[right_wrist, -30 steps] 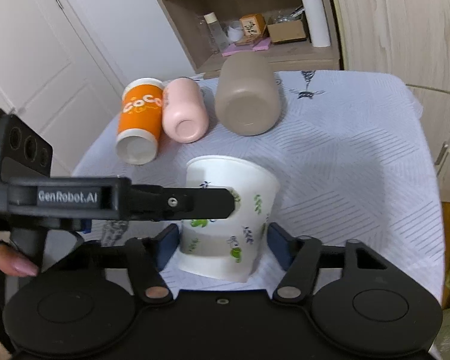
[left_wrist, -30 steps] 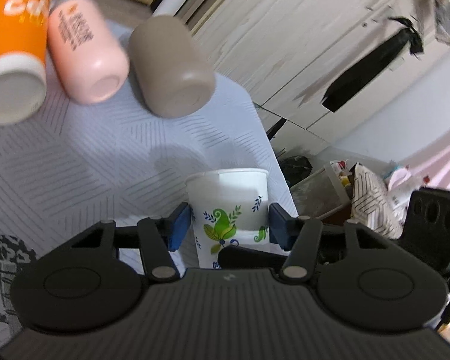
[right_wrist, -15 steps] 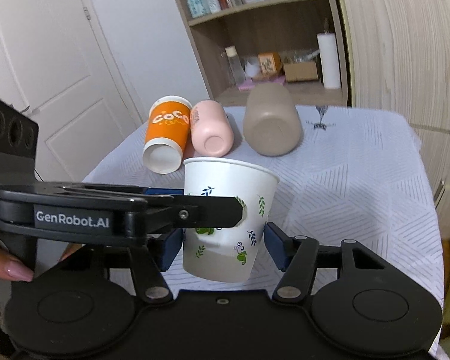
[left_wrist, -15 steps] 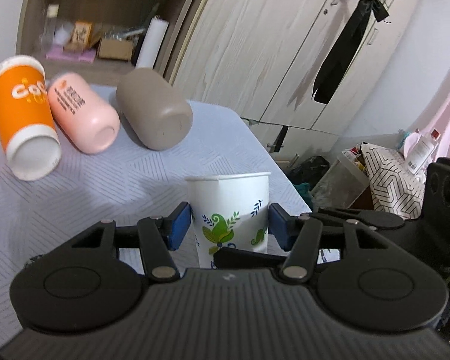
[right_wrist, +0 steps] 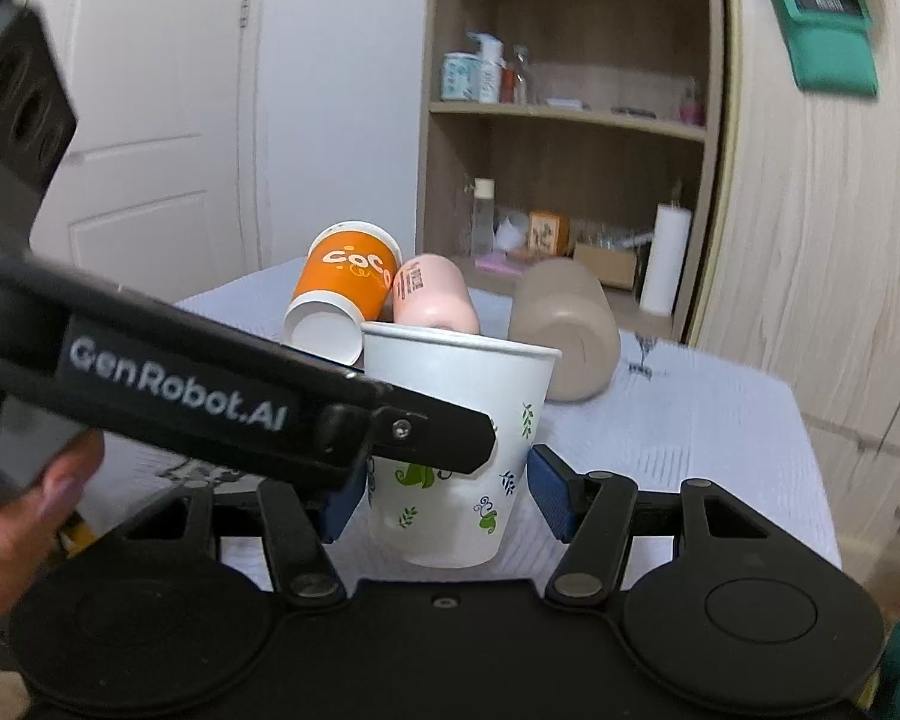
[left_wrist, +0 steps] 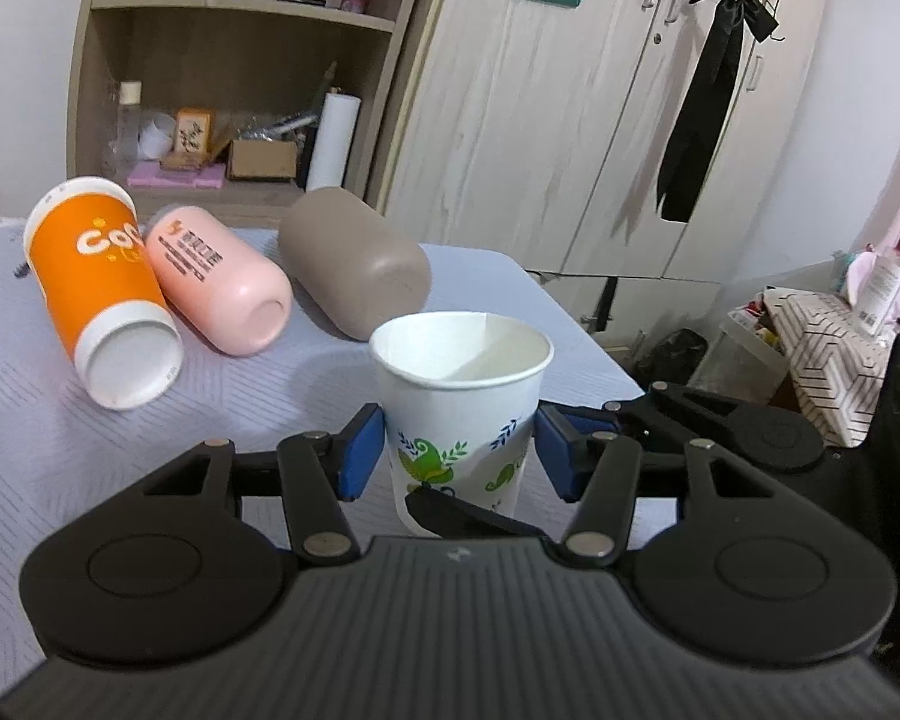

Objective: Flip cup upright
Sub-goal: 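Rotate the white cup opening-up with the right gripper, left gripper steadying it, then lower the upright white cup onto the table and open the right gripper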

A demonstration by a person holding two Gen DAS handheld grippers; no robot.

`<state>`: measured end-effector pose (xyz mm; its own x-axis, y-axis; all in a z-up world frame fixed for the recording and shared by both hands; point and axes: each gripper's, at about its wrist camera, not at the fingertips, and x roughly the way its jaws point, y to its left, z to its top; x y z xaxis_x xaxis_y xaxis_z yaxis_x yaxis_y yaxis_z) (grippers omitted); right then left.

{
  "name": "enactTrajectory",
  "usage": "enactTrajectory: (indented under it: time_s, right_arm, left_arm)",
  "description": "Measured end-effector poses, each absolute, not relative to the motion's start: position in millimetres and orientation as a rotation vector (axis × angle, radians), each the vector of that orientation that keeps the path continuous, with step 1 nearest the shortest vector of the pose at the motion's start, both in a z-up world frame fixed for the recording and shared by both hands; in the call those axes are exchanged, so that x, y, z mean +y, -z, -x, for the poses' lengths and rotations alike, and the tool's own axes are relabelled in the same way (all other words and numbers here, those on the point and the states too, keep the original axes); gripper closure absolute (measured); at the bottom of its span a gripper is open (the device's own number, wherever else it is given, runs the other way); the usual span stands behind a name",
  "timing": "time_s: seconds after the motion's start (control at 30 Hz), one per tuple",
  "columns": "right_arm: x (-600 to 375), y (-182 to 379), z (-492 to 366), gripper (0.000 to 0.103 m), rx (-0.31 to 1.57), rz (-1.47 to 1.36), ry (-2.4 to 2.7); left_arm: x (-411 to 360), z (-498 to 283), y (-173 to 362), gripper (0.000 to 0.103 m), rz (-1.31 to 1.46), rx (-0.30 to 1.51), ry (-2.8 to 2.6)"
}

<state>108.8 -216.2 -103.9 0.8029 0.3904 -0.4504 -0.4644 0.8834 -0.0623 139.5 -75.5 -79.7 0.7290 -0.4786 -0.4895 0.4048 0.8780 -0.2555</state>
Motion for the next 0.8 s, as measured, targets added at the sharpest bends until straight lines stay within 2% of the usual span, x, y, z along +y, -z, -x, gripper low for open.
enactTrajectory:
  time_s: [0.43, 0.8]
  right_arm:
    - [-206, 109, -148, 0.038, 0.413, 0.202, -0.454]
    - [-205, 116, -165, 0.038, 0.47, 0.177, -0.441]
  left_arm:
    - [-76, -165, 85, 0.049, 0.025, 0.491, 0.505]
    - [-77, -175, 93, 0.047, 0.048, 0.527, 0.507]
